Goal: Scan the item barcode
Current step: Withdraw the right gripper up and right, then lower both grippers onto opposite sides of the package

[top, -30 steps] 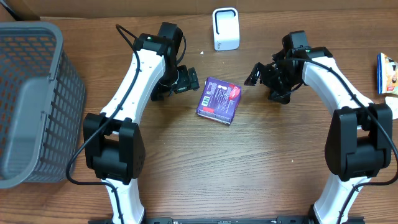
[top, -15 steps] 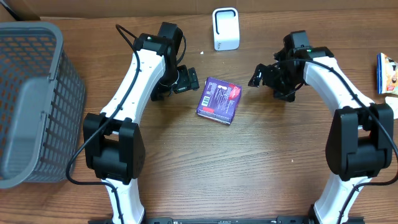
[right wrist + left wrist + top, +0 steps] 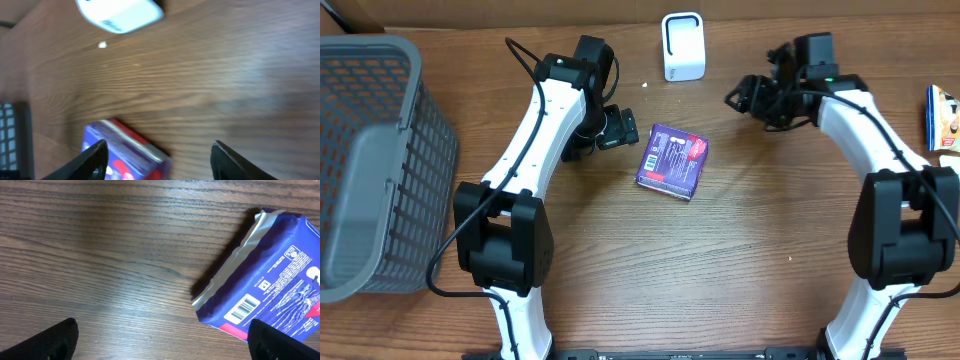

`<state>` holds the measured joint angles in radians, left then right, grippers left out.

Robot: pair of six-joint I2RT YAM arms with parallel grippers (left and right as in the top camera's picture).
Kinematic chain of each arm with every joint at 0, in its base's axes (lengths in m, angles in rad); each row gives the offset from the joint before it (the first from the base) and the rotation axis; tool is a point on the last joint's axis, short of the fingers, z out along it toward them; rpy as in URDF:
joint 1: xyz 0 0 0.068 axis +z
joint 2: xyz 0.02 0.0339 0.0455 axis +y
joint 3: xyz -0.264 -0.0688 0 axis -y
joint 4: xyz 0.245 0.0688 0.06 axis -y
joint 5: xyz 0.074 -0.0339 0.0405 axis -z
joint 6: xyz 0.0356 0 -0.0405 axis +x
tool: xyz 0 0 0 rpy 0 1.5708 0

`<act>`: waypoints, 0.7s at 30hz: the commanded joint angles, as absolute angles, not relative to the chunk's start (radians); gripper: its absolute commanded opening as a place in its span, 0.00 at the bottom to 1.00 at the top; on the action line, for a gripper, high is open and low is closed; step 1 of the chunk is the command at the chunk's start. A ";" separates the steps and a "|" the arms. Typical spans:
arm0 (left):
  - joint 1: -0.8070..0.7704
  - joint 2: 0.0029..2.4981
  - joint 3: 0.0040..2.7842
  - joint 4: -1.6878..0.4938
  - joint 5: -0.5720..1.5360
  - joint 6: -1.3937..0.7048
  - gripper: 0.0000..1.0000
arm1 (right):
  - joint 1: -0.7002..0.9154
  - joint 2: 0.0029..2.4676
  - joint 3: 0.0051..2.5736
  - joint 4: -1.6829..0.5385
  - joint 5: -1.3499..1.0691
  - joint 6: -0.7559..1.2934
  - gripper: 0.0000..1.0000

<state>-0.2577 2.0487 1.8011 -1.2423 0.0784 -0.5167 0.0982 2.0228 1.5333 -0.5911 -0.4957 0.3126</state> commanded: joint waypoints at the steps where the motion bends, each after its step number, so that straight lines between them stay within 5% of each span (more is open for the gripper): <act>1: -0.257 2.052 1.794 -1.251 0.128 -0.520 1.00 | 0.155 2.054 1.557 -0.559 -0.525 0.307 0.62; 13: -0.262 2.052 1.794 -1.297 0.172 -0.489 0.99 | 0.237 2.172 1.557 -0.533 -0.516 0.319 0.19; 16: -0.263 2.052 1.794 -1.308 0.171 -0.490 0.89 | 0.243 2.179 1.557 -0.562 -0.518 0.353 0.10; 21: -0.264 2.052 1.794 -1.308 0.159 -0.490 0.78 | 0.245 2.179 1.557 -0.685 -0.561 0.373 0.09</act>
<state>-0.2577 2.0487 1.8011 -1.3083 0.1616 -0.4980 0.2382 2.1754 1.5375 -0.6521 -0.5236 0.3565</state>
